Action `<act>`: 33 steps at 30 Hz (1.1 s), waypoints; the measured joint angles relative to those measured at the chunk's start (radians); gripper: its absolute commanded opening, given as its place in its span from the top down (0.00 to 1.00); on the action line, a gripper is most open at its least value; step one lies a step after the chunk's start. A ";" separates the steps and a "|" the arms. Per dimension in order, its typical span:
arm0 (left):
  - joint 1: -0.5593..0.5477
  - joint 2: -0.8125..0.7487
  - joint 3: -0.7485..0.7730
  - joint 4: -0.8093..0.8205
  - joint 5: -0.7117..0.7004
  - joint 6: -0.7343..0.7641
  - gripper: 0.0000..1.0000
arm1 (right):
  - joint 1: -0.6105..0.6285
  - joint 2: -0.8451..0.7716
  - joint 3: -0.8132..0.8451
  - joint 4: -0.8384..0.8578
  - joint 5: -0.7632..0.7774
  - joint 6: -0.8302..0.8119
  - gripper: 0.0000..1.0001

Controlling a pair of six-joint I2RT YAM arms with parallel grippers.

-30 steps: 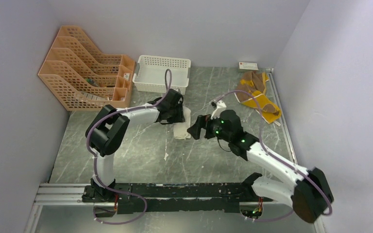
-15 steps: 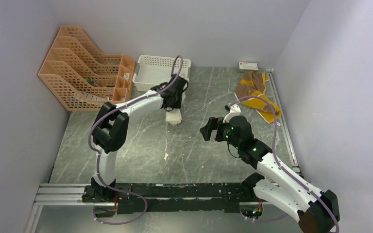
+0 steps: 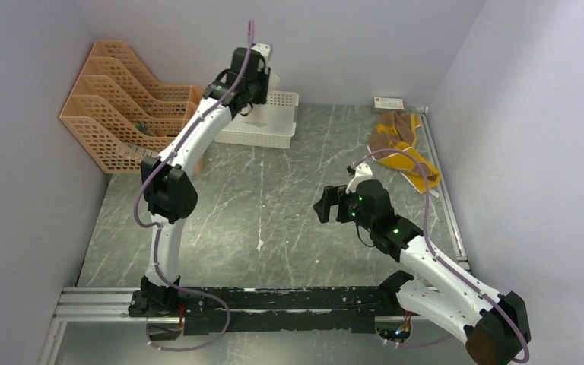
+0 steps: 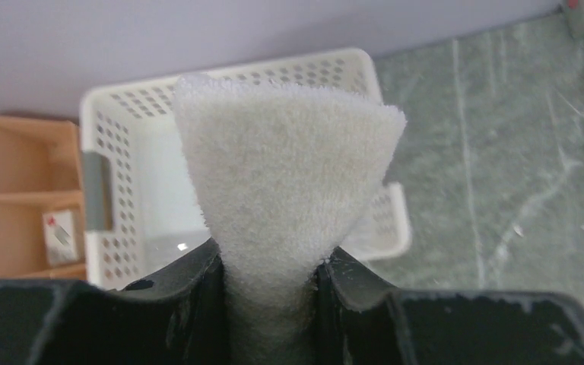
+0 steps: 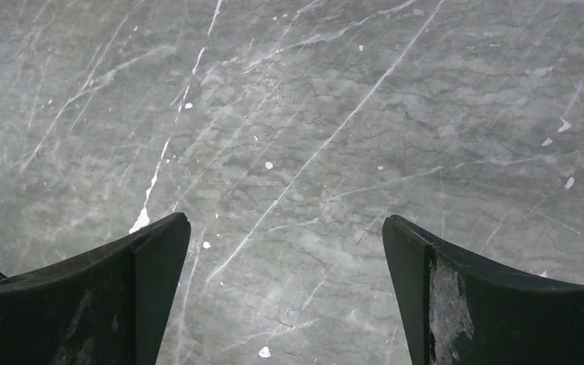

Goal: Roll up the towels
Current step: Place the towel in the bin.

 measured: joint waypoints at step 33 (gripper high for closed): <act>0.325 0.446 0.184 0.156 0.235 0.167 0.16 | -0.006 0.204 0.026 0.035 -0.080 -0.012 0.00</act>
